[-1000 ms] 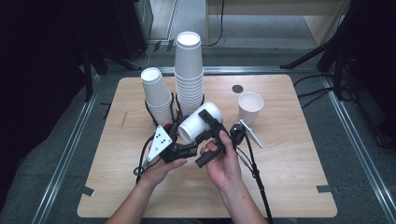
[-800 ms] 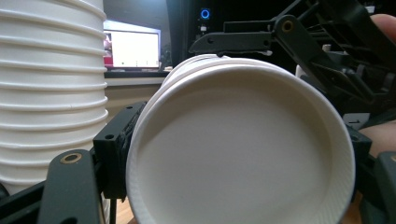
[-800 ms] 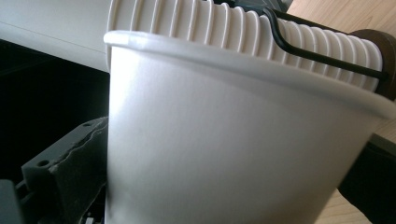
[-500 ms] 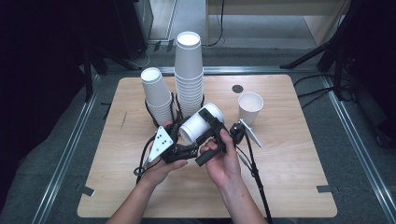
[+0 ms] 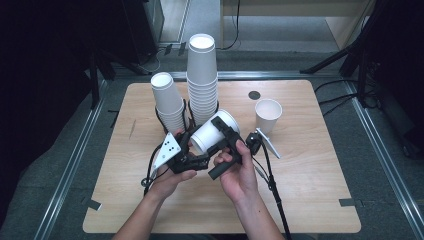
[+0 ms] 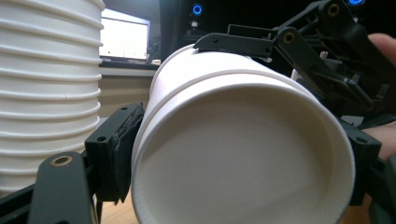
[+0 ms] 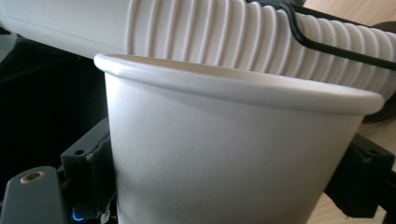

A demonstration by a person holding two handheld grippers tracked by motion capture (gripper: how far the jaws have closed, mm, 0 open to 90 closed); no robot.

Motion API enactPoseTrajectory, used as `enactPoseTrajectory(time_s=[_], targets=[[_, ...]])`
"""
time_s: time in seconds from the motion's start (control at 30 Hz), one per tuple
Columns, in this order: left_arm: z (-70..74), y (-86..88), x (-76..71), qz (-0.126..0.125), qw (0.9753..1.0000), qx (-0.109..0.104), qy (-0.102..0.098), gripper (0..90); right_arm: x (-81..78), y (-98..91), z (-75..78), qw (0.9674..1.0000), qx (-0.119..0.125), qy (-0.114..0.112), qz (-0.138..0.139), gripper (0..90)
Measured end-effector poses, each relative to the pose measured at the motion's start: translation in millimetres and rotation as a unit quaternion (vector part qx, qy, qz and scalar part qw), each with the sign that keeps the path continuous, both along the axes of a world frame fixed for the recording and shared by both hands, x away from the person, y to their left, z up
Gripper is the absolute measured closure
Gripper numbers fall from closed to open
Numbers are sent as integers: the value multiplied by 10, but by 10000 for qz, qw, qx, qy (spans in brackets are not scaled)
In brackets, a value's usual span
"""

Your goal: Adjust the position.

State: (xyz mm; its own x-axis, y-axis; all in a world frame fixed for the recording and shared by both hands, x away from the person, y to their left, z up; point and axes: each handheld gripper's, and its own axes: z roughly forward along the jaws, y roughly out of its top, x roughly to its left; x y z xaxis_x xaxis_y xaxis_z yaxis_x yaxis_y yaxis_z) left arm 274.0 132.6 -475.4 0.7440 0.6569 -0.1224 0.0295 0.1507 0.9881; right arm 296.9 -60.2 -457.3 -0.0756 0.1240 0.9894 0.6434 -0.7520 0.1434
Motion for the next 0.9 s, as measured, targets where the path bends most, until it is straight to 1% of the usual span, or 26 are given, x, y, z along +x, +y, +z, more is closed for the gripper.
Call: enactPoseTrajectory(time_s=[0.03, 0.07, 0.1, 0.13, 0.23, 0.27, 0.3, 0.33, 0.4, 0.53, 0.6, 0.8, 0.9], targets=[[5, 3, -3, -11, 10000, -37, -1, 172, -5, 0, 9, 10000, 12, -34, -20, 124], [14, 3, -8, -42, 10000, -1, -34, 126, -6, -5, 14, 10000, -11, -39, -42, 124], [14, 3, -8, -42, 10000, -1, -34, 104, -6, -5, 14, 10000, -11, -39, -42, 124], [21, -1, -15, -58, 9999, 104, -38, 84, -1, -20, 17, 10000, -17, -47, -60, 125], [24, -8, -19, -32, 9999, 132, -55, 63, 7, -37, 15, 9999, -72, -69, -117, 125], [26, -7, -16, -25, 9999, 147, -46, 51, 8, -44, 17, 9999, -58, -74, -125, 125], [27, -5, -15, -35, 9999, 150, -38, 37, 9, -52, 16, 9998, -97, -88, -137, 126], [30, 2, -13, -56, 9999, 122, 5, 19, 10, -62, 18, 9998, -107, -117, -144, 126], [29, 4, -10, -51, 9999, 137, 10, 19, 8, -70, 23, 9998, -120, -113, -145, 126], [26, 15, -3, -39, 9998, 171, 68, 19, 26, -114, 27, 9995, -169, -155, -232, 125], [26, 19, -2, -40, 9998, 171, 83, 19, 26, -122, 33, 9995, -149, -150, -234, 126], [32, 48, 4, -53, 9998, 166, 131, 19, 35, -176, 52, 9988, -241, -247, -353, 126], [30, 52, 5, -54, 9997, 182, 141, 19, 35, -195, 59, 9988, -246, -252, -348, 127]])
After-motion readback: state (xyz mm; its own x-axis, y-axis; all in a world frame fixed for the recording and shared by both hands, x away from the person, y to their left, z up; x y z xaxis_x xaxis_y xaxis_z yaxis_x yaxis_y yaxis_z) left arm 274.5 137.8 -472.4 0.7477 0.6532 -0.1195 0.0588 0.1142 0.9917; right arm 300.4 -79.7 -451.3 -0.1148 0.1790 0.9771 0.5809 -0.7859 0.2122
